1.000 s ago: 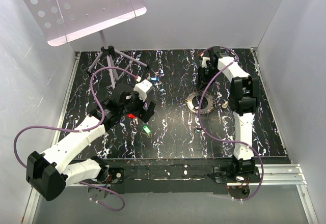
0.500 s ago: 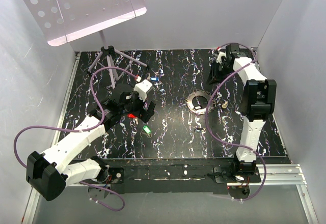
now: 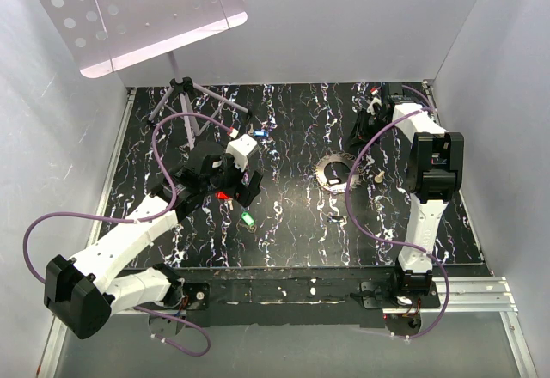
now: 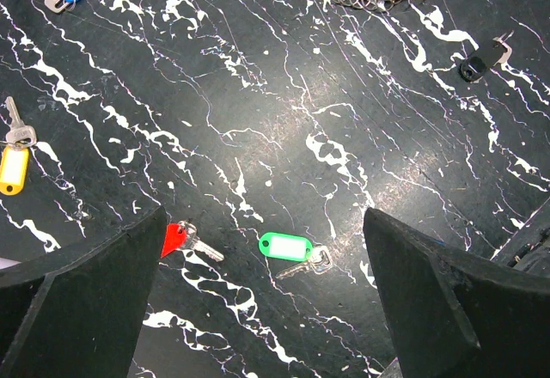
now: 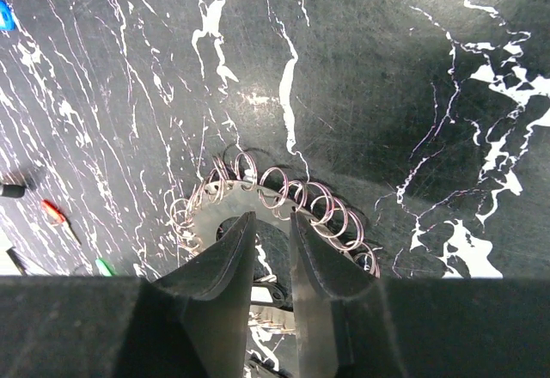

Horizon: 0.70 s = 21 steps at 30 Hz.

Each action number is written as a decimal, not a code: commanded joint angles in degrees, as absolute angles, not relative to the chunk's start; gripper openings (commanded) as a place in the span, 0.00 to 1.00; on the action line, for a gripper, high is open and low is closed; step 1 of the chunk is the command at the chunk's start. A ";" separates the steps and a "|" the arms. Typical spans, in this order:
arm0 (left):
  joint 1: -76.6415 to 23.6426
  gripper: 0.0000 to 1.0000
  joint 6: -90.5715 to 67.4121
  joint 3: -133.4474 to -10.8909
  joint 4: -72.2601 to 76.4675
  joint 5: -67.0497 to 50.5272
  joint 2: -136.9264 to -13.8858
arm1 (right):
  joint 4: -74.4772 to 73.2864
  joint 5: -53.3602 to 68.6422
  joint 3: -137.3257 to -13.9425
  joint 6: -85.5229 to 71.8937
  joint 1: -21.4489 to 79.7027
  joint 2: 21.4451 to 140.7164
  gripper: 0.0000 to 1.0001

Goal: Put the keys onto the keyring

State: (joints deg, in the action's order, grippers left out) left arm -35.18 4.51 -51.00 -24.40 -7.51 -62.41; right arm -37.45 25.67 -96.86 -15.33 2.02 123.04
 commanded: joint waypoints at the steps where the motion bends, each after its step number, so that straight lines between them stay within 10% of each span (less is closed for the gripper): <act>1: -34.80 0.99 5.18 -51.42 -24.52 -7.82 -61.70 | -35.33 25.23 -96.15 -18.63 2.20 122.96 0.30; 21: -34.80 1.00 5.18 -51.50 -24.52 -7.74 -61.96 | -31.38 21.70 -91.05 -28.65 2.20 120.76 0.27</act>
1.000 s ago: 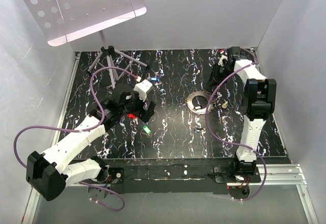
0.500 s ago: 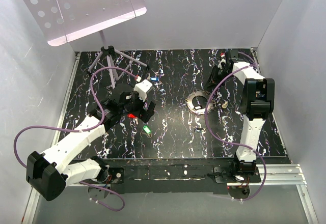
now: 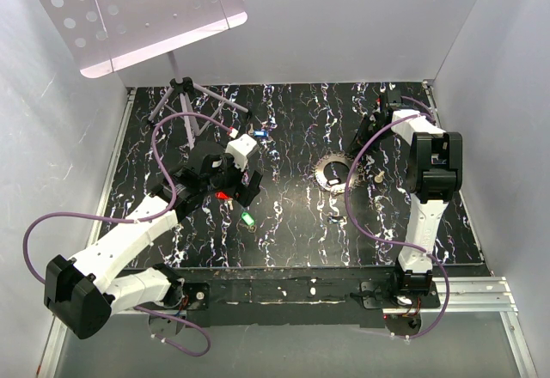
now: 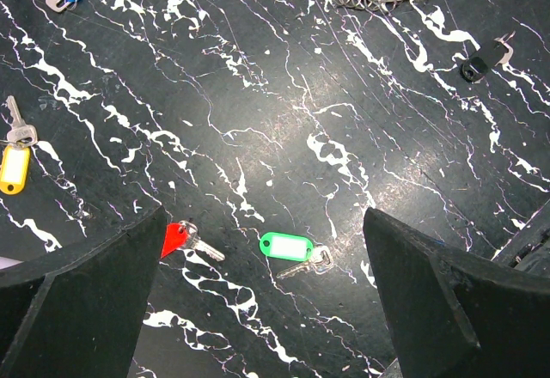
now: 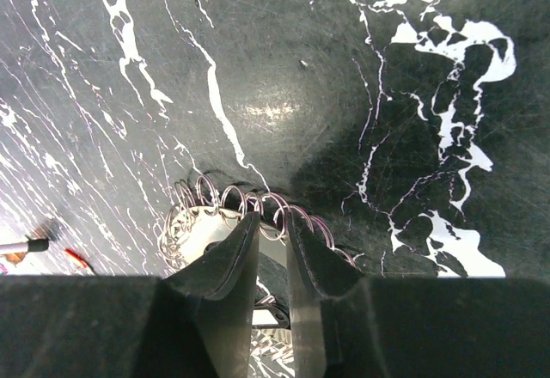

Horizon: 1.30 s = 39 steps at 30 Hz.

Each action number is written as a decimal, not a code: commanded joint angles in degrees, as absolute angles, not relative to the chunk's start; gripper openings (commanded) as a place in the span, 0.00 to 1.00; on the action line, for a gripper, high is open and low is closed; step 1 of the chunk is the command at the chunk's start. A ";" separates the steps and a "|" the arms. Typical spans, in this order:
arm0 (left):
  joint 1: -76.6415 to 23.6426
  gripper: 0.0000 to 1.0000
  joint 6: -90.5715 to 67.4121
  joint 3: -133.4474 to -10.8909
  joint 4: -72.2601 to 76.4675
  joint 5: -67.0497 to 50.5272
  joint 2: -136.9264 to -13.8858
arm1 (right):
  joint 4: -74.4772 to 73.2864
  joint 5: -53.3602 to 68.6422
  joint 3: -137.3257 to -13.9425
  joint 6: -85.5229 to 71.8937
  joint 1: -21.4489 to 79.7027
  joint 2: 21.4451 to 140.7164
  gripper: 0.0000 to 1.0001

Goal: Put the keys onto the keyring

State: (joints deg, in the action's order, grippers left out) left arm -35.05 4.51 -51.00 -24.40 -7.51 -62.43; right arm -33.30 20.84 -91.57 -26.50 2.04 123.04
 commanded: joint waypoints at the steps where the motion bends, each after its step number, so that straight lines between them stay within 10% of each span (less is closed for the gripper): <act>1: -34.80 0.99 5.10 -51.42 -24.61 -7.73 -61.96 | -31.29 22.23 -91.05 -28.91 2.28 120.94 0.27; 39: -34.72 1.00 5.19 -51.42 -24.61 -8.26 -62.14 | -30.59 24.61 -92.11 -29.53 2.90 121.38 0.24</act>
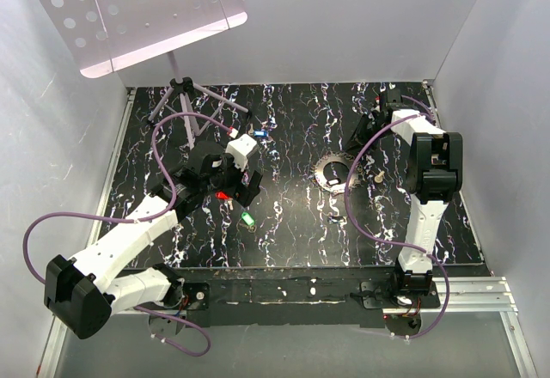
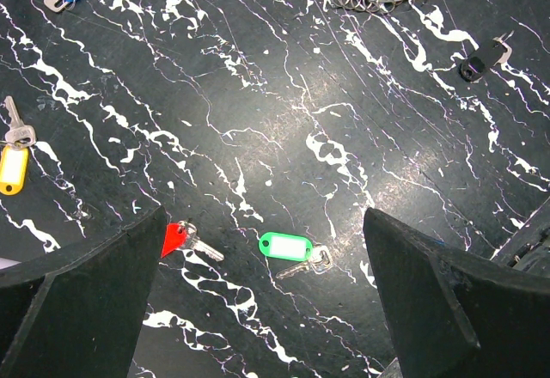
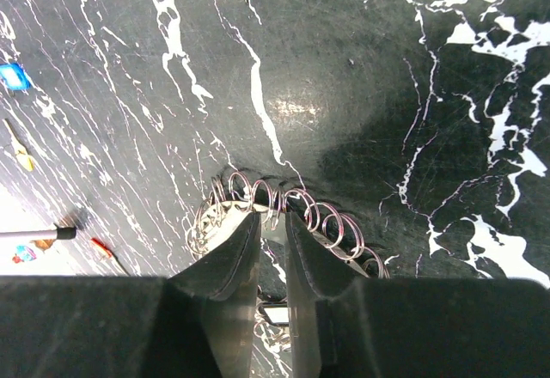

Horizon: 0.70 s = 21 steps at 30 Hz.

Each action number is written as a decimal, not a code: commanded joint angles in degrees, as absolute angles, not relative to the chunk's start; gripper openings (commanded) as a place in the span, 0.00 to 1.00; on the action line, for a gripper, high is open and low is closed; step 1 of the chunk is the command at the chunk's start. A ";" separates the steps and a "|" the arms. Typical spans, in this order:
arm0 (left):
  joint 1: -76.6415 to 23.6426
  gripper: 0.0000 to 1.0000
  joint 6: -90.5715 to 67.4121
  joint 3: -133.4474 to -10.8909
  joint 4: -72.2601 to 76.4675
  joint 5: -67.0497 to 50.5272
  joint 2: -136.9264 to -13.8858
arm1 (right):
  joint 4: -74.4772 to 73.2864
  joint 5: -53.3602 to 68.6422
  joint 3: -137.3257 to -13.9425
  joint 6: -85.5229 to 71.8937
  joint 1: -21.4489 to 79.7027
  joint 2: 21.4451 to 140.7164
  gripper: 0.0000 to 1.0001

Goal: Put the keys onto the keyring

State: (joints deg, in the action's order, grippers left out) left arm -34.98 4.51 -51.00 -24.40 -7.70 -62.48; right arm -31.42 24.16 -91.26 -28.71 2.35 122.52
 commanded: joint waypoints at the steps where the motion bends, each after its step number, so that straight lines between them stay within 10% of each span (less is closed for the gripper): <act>1: -34.72 1.00 5.10 -51.42 -24.61 -8.26 -62.14 | -30.59 24.52 -92.11 -29.62 2.99 121.46 0.24; 21: -34.63 0.99 5.10 -51.50 -24.61 -8.26 -62.14 | -31.73 21.27 -91.85 -30.67 3.34 121.55 0.23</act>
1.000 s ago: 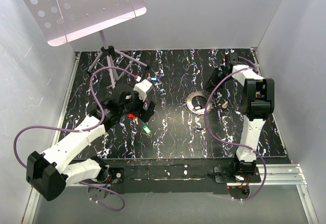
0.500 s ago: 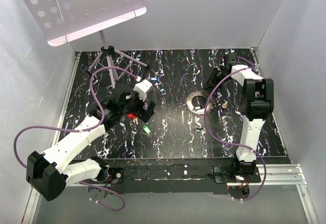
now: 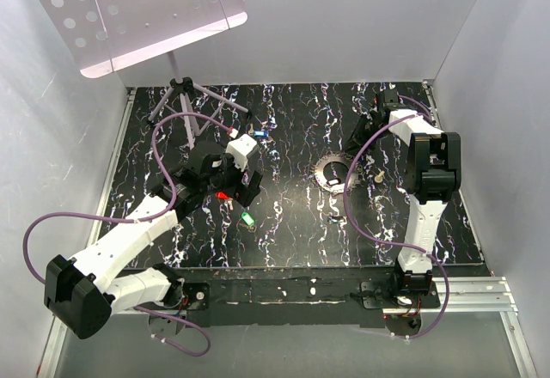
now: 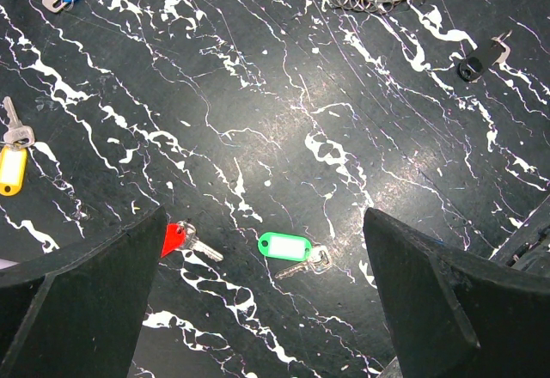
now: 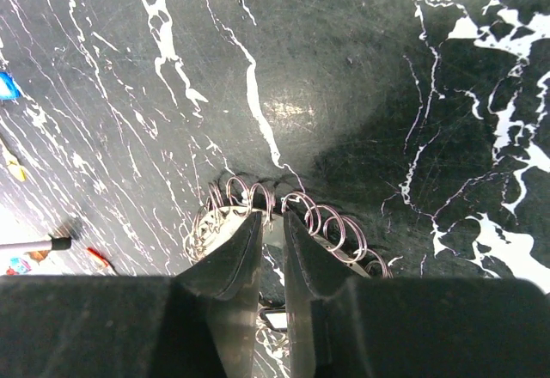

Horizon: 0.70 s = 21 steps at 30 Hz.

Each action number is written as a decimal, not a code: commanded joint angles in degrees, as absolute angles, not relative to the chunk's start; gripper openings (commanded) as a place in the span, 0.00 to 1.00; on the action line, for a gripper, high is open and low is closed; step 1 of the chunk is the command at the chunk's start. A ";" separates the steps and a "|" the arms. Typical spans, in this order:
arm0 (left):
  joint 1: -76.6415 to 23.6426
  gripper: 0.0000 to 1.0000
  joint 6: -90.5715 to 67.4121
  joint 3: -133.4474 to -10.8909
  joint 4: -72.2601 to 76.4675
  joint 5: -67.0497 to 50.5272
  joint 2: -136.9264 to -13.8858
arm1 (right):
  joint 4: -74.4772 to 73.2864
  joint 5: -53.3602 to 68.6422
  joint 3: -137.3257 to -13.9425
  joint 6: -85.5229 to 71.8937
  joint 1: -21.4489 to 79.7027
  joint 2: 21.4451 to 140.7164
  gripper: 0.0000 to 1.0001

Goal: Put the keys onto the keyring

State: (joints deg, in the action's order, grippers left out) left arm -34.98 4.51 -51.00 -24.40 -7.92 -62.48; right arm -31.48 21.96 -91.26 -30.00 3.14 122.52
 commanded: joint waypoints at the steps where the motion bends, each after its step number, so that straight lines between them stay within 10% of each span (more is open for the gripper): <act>1: -34.63 1.00 5.18 -51.42 -24.61 -8.35 -62.23 | -31.73 21.27 -91.85 -30.67 3.43 121.55 0.23; 21: -34.63 0.99 5.10 -51.50 -24.61 -8.26 -61.79 | -35.16 19.16 -95.36 -28.48 5.27 123.22 0.21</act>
